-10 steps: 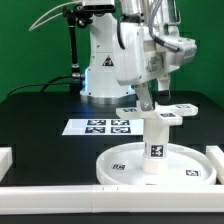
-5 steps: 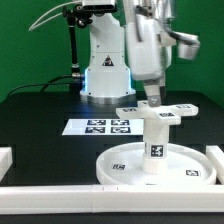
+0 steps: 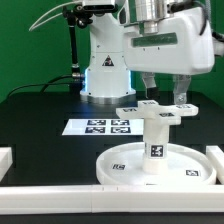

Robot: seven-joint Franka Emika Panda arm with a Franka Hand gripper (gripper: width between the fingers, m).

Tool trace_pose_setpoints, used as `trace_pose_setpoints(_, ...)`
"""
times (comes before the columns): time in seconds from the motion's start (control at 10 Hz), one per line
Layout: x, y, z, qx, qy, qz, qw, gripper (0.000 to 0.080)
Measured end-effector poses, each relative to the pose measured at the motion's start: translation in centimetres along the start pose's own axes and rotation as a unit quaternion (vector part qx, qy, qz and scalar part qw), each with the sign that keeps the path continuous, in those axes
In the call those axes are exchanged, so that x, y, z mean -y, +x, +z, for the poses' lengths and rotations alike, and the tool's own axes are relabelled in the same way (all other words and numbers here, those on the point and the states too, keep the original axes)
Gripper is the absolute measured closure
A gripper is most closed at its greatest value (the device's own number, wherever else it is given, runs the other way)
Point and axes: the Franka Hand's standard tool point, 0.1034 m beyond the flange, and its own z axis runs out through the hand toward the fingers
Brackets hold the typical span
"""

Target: Assemble round table

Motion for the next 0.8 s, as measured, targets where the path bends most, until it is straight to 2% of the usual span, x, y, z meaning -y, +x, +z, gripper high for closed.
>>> trace_pose_setpoints(0.3, -0.02, 0.03, 0.02, 0.000, -0.001, -0.109, 0.994, 0.0151)
trace_pose_setpoints(0.4, -0.01, -0.02, 0.04, -0.006, -0.005, -0.185, 0.983, 0.0151)
trace_pose_setpoints(0.6, 0.31, -0.39, 0.08, -0.022, 0.004, -0.318, 0.948, 0.0151)
trace_pose_setpoints(0.8, 0.16, -0.22, 0.10, -0.022, 0.001, -0.389, 0.921, 0.0151)
